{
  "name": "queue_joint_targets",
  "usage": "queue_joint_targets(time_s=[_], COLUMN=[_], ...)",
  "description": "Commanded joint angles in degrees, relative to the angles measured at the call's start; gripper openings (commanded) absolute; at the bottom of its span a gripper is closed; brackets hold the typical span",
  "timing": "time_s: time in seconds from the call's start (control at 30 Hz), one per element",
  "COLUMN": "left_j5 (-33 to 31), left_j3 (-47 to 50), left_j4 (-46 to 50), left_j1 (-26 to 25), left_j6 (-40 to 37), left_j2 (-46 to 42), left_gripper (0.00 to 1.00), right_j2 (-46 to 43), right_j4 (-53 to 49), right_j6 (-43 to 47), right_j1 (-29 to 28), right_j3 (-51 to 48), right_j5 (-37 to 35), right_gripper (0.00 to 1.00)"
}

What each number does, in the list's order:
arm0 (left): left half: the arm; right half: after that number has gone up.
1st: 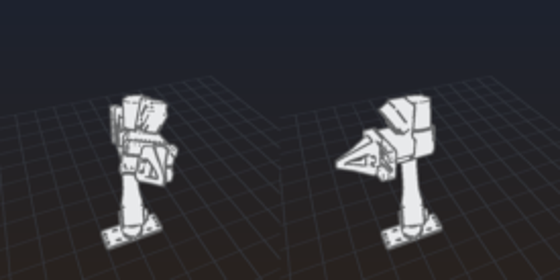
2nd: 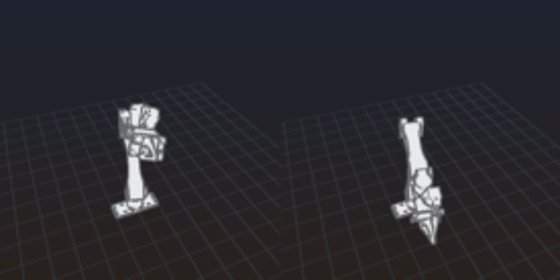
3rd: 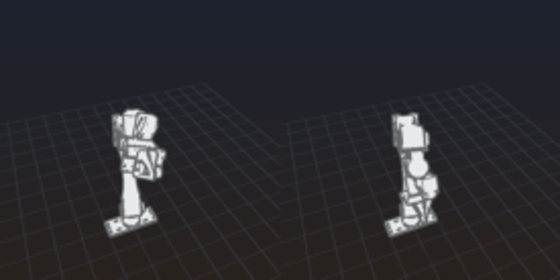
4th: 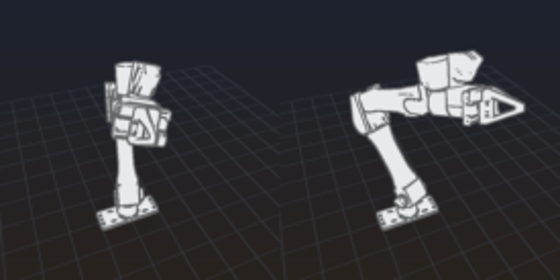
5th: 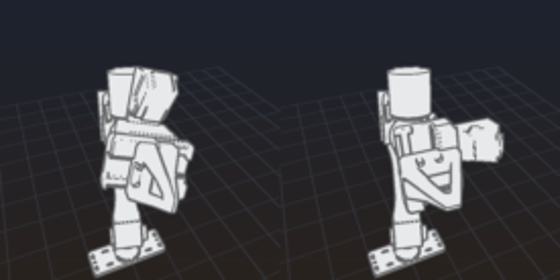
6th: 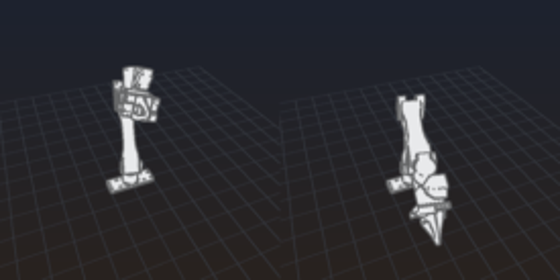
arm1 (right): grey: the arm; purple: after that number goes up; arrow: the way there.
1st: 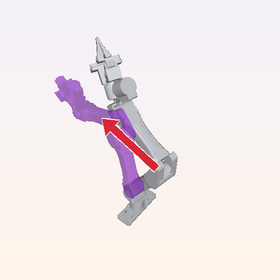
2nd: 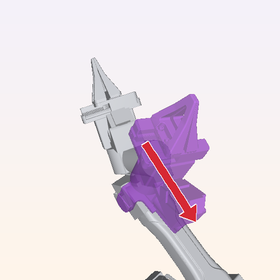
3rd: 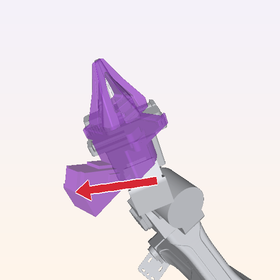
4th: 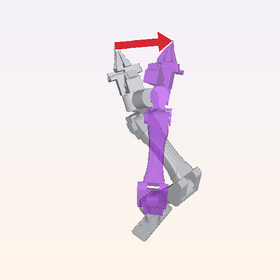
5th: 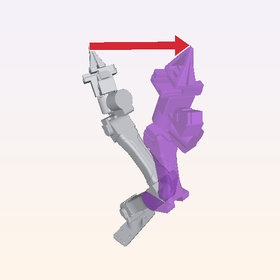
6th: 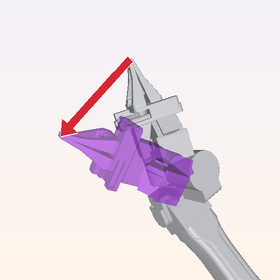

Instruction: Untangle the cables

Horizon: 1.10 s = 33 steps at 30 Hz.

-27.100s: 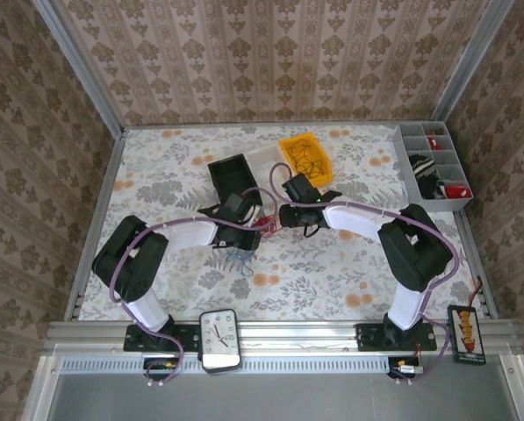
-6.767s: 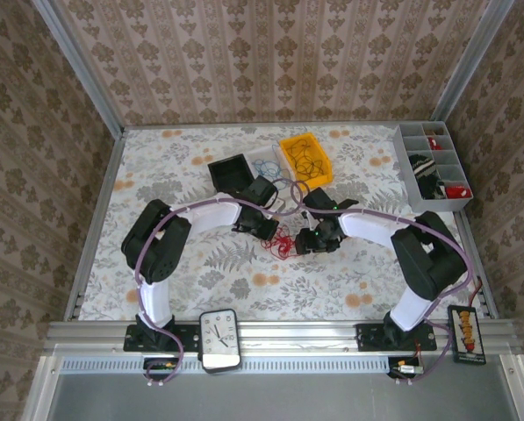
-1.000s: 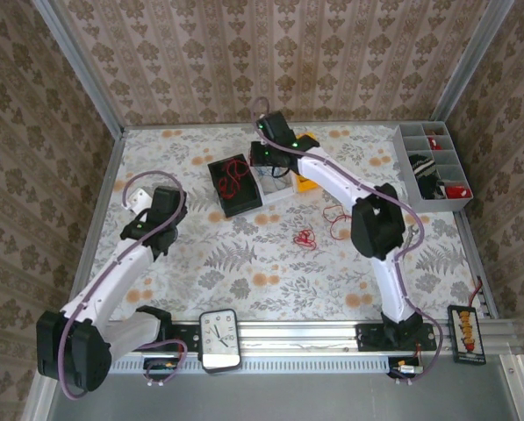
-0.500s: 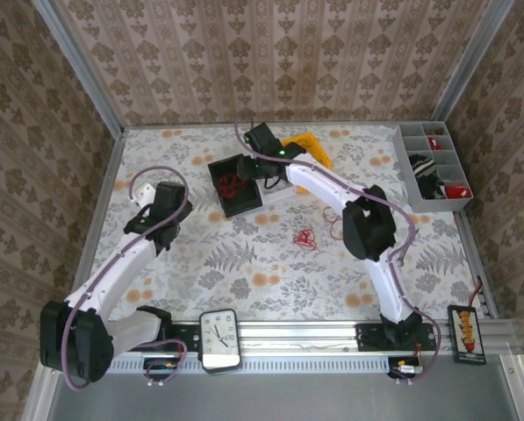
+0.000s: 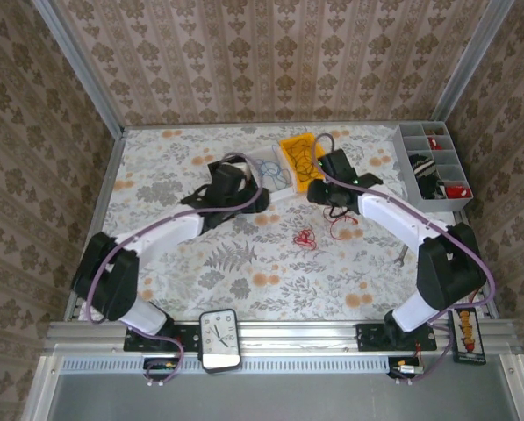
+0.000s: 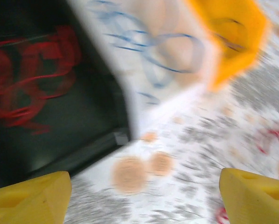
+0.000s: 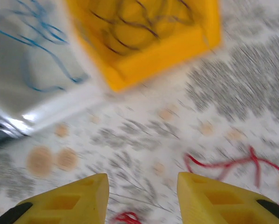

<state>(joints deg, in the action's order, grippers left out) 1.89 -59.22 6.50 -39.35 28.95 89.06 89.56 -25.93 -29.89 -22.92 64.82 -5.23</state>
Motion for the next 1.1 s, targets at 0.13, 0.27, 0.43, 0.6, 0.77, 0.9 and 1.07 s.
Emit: queue_joint_targets(time_s=[0.13,0.27,0.43,0.6,0.77,0.9,1.07], left_j5=[19.02,21.18,20.18,20.08,20.88,19.32,15.84], left_j3=[-11.63,-18.87,-26.42,-31.69,-33.32,-34.28,-29.54], left_j4=[4.0,12.25,22.13,26.09,27.77,28.04,19.28], left_j1=[-5.23,-8.17,-10.62,-11.27,-11.87,-11.67,-9.01], left_j6=[-13.62,-21.8,-28.64,-29.36,-29.72,-29.22,-24.6], left_j2=[13.08,18.65,25.87,31.07,33.16,33.48,24.77], left_gripper=[0.77,0.74,0.7,0.55,0.4,0.14,0.0], right_j2=[-3.72,-4.98,-5.83,-6.48,-7.64,-8.42,-8.8], right_j4=[-7.35,-7.14,-5.42,-5.12,-5.09,-3.34,-2.75], right_j6=[-1.42,-2.76,-4.6,-3.65,-4.12,-4.3,-4.03], right_j1=[5.26,7.74,12.23,13.35,13.36,13.42,13.34], right_j3=[-5.05,-6.62,-7.41,-6.64,-7.39,-7.74,-8.14], right_j5=[-0.66,-0.15,2.93,4.53,4.75,4.88,5.2], right_gripper=[0.45,0.45,0.45,0.45,0.45,0.45,0.45])
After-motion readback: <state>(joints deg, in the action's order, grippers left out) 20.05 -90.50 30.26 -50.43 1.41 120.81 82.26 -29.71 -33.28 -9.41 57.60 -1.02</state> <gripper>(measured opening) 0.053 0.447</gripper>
